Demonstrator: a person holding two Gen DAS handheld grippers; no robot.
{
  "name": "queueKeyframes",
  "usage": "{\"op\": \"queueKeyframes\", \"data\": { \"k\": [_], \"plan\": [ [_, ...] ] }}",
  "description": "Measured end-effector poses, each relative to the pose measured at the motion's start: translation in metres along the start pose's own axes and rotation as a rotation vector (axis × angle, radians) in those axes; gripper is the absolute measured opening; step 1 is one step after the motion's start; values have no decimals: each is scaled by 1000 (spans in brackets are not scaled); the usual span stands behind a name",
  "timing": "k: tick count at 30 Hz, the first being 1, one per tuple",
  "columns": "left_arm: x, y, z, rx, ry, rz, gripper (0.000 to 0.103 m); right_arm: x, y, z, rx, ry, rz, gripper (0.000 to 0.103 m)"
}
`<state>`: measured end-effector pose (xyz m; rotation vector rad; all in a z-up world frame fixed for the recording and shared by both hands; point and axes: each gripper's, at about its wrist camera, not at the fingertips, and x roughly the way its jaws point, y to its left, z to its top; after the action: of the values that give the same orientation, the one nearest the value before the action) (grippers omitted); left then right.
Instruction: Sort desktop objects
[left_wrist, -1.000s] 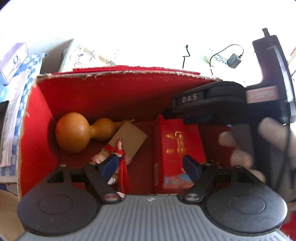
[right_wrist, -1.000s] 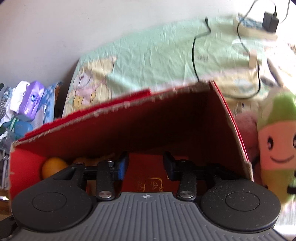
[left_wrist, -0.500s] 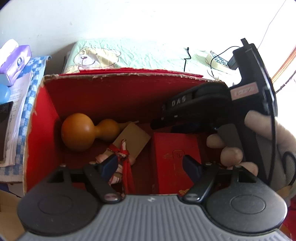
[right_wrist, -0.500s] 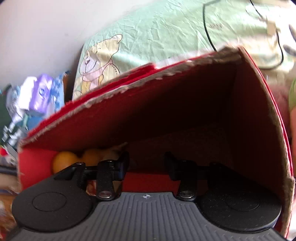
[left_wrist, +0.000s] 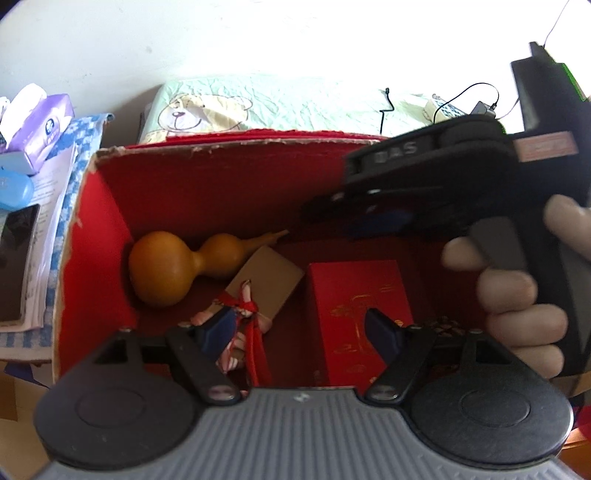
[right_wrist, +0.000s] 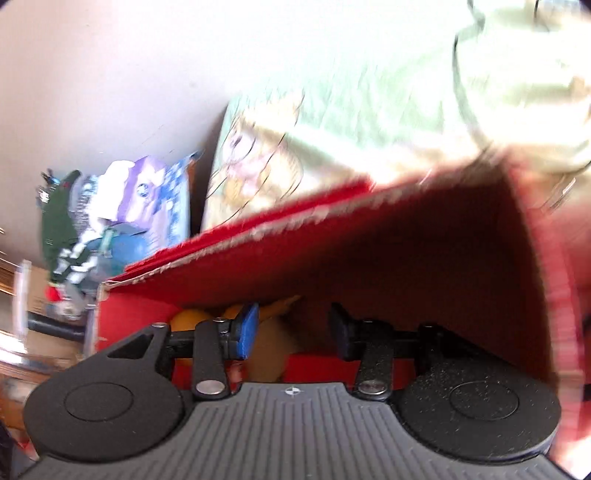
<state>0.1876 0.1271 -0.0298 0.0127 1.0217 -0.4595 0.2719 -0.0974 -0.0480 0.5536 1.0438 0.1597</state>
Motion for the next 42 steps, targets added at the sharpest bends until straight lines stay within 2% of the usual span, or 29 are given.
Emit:
{"op": "queueKeyframes", "data": {
  "k": [1,2,5,9,10,13,14,16,17,18,23,26,31,34,42],
  "plan": [
    [-2,0,0,-1,-5,-8,78,-7,1,0,-12,-13,-37,45],
    [-4,-1,-1,1,-11,-15,78,-13,1,-1,-14,-18,-75,35],
    [-7,-8,-2,18,-27,-44,78,-21,6,-11,-22,-2,-114,36],
    [-5,-17,-2,50,-23,-84,78,-14,9,-22,-4,-1,-240,37],
    [-4,-19,-3,59,-23,-88,74,-12,6,-23,23,10,-260,37],
    [-3,-18,-5,66,-15,-63,73,-6,8,-28,28,-7,-316,42],
    [-1,-15,-6,54,-7,-68,73,1,9,-29,32,14,-318,48],
    [0,-9,-6,36,1,-70,73,3,4,-29,62,32,-291,52],
    [0,-7,-7,32,-2,-67,73,3,3,-28,67,37,-273,58],
    [0,-5,-7,32,-4,-66,73,1,2,-28,63,44,-247,59],
    [3,-7,-8,42,2,-66,73,3,-3,-28,71,81,-182,61],
    [5,-12,-7,60,2,-61,73,3,-6,-27,79,93,-141,67],
    [9,-17,-5,78,16,-15,73,5,0,-27,56,100,-148,67],
    [12,-22,-4,87,27,24,73,5,5,-28,42,80,-181,65],
    [-7,-24,-9,76,-10,70,76,-26,9,-37,29,-63,-122,63]
  ]
}}
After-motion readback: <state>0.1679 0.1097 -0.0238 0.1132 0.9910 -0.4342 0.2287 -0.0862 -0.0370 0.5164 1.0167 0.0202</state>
